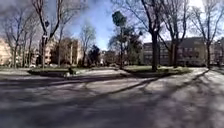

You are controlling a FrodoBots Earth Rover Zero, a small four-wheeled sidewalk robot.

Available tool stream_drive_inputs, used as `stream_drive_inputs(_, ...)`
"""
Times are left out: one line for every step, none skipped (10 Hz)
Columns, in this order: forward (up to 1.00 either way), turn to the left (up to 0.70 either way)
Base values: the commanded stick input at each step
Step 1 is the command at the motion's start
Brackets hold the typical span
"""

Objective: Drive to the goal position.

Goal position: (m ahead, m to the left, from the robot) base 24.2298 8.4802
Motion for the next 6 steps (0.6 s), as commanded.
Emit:
stream_drive_inputs(1.00, 0.00)
stream_drive_inputs(1.00, 0.00)
stream_drive_inputs(1.00, 0.00)
stream_drive_inputs(1.00, 0.00)
stream_drive_inputs(1.00, 0.00)
stream_drive_inputs(1.00, 0.00)
